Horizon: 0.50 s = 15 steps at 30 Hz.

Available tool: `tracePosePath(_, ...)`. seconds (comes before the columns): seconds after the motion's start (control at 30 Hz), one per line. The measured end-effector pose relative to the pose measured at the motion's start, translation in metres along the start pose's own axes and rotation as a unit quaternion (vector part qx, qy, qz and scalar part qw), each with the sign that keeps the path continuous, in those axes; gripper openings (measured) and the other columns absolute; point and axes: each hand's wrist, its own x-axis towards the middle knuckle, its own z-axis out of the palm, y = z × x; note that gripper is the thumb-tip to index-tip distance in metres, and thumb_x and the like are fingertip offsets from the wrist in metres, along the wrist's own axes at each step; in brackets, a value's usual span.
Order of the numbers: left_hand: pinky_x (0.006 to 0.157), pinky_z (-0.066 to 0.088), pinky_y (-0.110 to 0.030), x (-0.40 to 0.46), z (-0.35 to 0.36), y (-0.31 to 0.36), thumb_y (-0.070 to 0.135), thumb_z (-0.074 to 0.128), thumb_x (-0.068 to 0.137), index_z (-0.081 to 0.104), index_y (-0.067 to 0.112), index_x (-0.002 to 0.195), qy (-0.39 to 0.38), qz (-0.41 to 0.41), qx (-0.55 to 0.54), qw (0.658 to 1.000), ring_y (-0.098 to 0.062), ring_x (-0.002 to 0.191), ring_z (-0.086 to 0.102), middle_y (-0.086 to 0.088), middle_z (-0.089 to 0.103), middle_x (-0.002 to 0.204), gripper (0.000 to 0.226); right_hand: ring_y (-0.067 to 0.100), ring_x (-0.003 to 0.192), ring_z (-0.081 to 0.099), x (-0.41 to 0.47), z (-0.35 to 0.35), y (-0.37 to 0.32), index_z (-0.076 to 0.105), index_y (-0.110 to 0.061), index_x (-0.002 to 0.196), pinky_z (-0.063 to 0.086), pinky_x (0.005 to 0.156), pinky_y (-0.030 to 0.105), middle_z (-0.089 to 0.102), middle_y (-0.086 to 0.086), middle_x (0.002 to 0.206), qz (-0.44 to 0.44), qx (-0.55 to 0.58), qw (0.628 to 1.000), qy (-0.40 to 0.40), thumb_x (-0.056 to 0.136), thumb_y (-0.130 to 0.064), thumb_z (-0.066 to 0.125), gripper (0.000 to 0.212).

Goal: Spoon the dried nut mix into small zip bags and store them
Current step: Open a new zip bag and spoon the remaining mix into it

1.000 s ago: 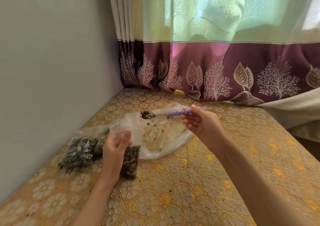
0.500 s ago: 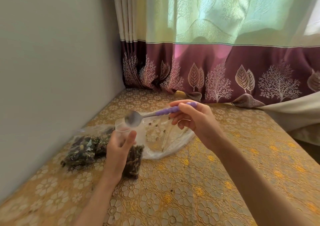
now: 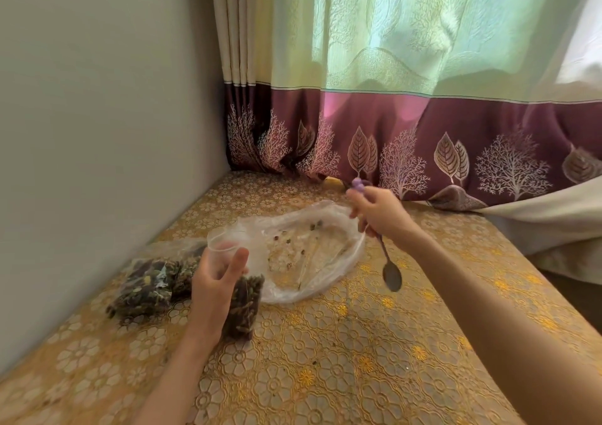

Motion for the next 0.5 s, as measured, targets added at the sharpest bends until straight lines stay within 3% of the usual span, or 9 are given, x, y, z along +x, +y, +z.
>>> tracePosePath(0.13, 0.07, 0.044, -0.011, -0.001, 0.001, 0.008, 0.088, 0.058, 0.045, 0.059, 0.009, 0.094, 0.003, 0.009, -0.02, 1.0, -0.003, 0.063, 0.057, 0.005, 0.06, 0.066, 0.093, 0.007, 0.05, 0.046, -0.007, 0.025, 0.024, 0.059, -0.005, 0.083, 0.044, 0.048, 0.012, 0.067, 0.009, 0.111, -0.066, -0.223, 0.964, -0.126, 0.098, -0.02, 0.047, 0.024)
tracePosePath(0.2, 0.078, 0.046, -0.029, -0.002, 0.001, 0.011, 0.087, 0.06, 0.043, 0.056, 0.004, 0.095, -0.012, -0.007, -0.04, 0.999, -0.014, 0.067, 0.056, 0.003, 0.057, 0.066, 0.098, 0.01, 0.064, 0.056, -0.014, 0.034, 0.031, 0.06, -0.01, 0.09, 0.052, 0.059, 0.017, 0.065, -0.01, 0.098, -0.086, -0.282, 0.941, -0.166, 0.096, -0.016, 0.049, 0.014)
tracePosePath(0.27, 0.072, 0.044, -0.045, -0.004, 0.002, 0.014, 0.086, 0.062, 0.043, 0.055, 0.003, 0.091, -0.034, -0.017, -0.051, 0.998, -0.024, 0.065, 0.053, -0.001, 0.054, 0.066, 0.096, 0.006, 0.066, 0.053, -0.02, 0.038, 0.037, 0.058, -0.016, 0.084, 0.049, 0.057, 0.02, 0.051, -0.025, 0.08, -0.092, -0.352, 0.912, -0.189, 0.094, -0.017, 0.049, 0.013)
tracePosePath(0.33, 0.069, 0.043, -0.041, -0.006, 0.005, 0.016, 0.086, 0.062, 0.042, 0.056, 0.005, 0.082, -0.046, -0.009, -0.047, 0.998, -0.022, 0.062, 0.052, -0.001, 0.054, 0.064, 0.09, 0.008, 0.07, 0.051, -0.025, 0.039, 0.042, 0.06, -0.016, 0.088, 0.046, 0.06, 0.024, 0.056, -0.014, 0.085, -0.103, -0.401, 0.889, -0.195, 0.092, -0.02, 0.051, 0.01)
tracePosePath(0.4, 0.076, 0.043, -0.046, -0.008, 0.008, 0.016, 0.085, 0.063, 0.042, 0.059, 0.014, 0.083, -0.049, -0.011, -0.056, 0.997, -0.024, 0.065, 0.053, -0.001, 0.055, 0.065, 0.083, 0.012, 0.074, 0.049, -0.031, 0.039, 0.045, 0.061, -0.015, 0.092, 0.04, 0.059, 0.023, 0.059, -0.002, 0.092, -0.112, -0.417, 0.882, -0.187, 0.093, -0.023, 0.052, 0.013)
tracePosePath(0.5, 0.082, 0.044, -0.044, -0.008, 0.009, 0.013, 0.086, 0.063, 0.042, 0.059, 0.019, 0.093, -0.052, -0.012, -0.055, 0.997, -0.021, 0.068, 0.055, 0.001, 0.058, 0.067, 0.084, 0.009, 0.067, 0.046, -0.045, 0.035, 0.046, 0.058, -0.017, 0.081, 0.028, 0.051, 0.016, 0.056, -0.003, 0.083, -0.132, -0.403, 0.89, -0.171, 0.095, -0.025, 0.052, 0.017)
